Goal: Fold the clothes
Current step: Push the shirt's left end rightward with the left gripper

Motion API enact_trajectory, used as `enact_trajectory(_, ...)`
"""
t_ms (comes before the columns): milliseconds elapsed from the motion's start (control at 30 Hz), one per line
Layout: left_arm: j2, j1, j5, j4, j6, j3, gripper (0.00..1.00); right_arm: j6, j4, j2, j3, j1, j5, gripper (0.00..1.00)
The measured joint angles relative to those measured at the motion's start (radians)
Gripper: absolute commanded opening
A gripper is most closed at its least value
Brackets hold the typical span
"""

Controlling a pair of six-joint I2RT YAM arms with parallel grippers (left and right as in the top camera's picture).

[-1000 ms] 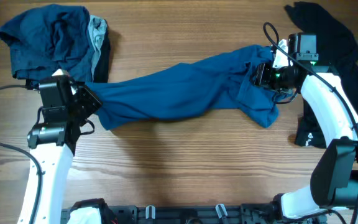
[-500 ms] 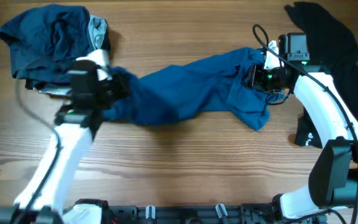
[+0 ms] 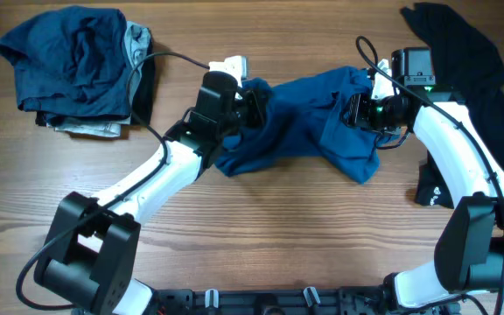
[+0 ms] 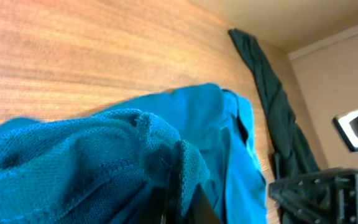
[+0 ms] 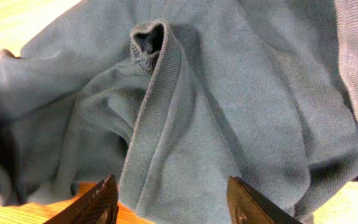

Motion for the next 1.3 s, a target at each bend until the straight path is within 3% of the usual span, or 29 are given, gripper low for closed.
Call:
enact_trajectory(100, 0.000, -0.013, -0.029, 0.005, 0.000, 0.006, 0.04, 0.000, 0.000, 0.000, 0.000, 0.000, 0.000, 0.57)
enact_trajectory(133, 0.000, -0.021, -0.040, 0.007, 0.000, 0.006, 0.12, 0.000, 0.000, 0.000, 0.000, 0.000, 0.000, 0.57)
enact_trajectory(200, 0.000, -0.047, -0.070, 0.027, -0.003, 0.006, 0.83, 0.000, -0.001, 0.000, 0.000, 0.000, 0.000, 0.57)
enact_trajectory(233, 0.000, -0.059, -0.077, 0.051, 0.000, 0.005, 1.00, 0.000, -0.003, 0.000, 0.000, 0.000, 0.000, 0.57)
enact_trajectory(300, 0.001, -0.079, -0.087, 0.110, -0.003, 0.007, 1.00, 0.000, -0.005, 0.000, 0.000, 0.000, 0.000, 0.57)
enact_trajectory(400, 0.000, -0.062, -0.079, 0.077, 0.002, 0.008, 1.00, 0.000, -0.011, 0.000, 0.000, 0.000, 0.000, 0.57)
enact_trajectory(533, -0.090, 0.082, 0.004, -0.138, 0.010, 0.019, 0.99, 0.000, -0.013, 0.000, 0.000, 0.000, 0.000, 0.57)
enact_trajectory(600, -0.137, 0.146, 0.013, -0.261, 0.020, 0.024, 0.94, 0.000, -0.013, 0.000, 0.000, 0.000, 0.000, 0.57)
enact_trajectory(733, -0.140, 0.203, 0.008, -0.444, 0.114, 0.026, 0.93, 0.000, -0.011, 0.000, 0.000, 0.000, 0.000, 0.57)
enact_trajectory(800, -0.140, 0.202, -0.031, -0.524, 0.159, 0.026, 0.79, 0.000, -0.011, 0.000, 0.000, 0.000, 0.000, 0.56)
enact_trajectory(833, -0.140, 0.202, -0.050, -0.529, 0.176, 0.026, 0.74, 0.000, -0.011, 0.000, 0.000, 0.000, 0.000, 0.57)
enact_trajectory(1033, -0.048, 0.197, -0.087, -0.476, 0.211, 0.026, 0.75, 0.000, -0.010, 0.000, 0.000, 0.000, 0.000, 0.57)
enact_trajectory(1067, -0.023, 0.188, -0.090, -0.447, 0.211, 0.026, 0.70, 0.000, -0.010, 0.000, 0.000, 0.000, 0.000, 0.57)
enact_trajectory(1167, -0.002, 0.161, -0.090, -0.388, 0.220, 0.026, 0.36, 0.000, -0.007, 0.000, 0.000, 0.000, 0.000, 0.57)
enact_trajectory(1200, -0.001, 0.159, -0.090, -0.370, 0.224, 0.025, 0.21, 0.000, -0.007, 0.000, 0.000, 0.000, 0.000, 0.57)
enact_trajectory(1267, 0.000, 0.159, -0.090, -0.328, 0.223, 0.025, 0.04, 0.000, -0.007, 0.000, 0.000, 0.000, 0.000, 0.57)
enact_trajectory(1300, 0.000, 0.159, -0.090, -0.323, 0.230, 0.025, 0.04, 0.000, -0.007, 0.000, 0.000, 0.000, 0.000, 0.57)
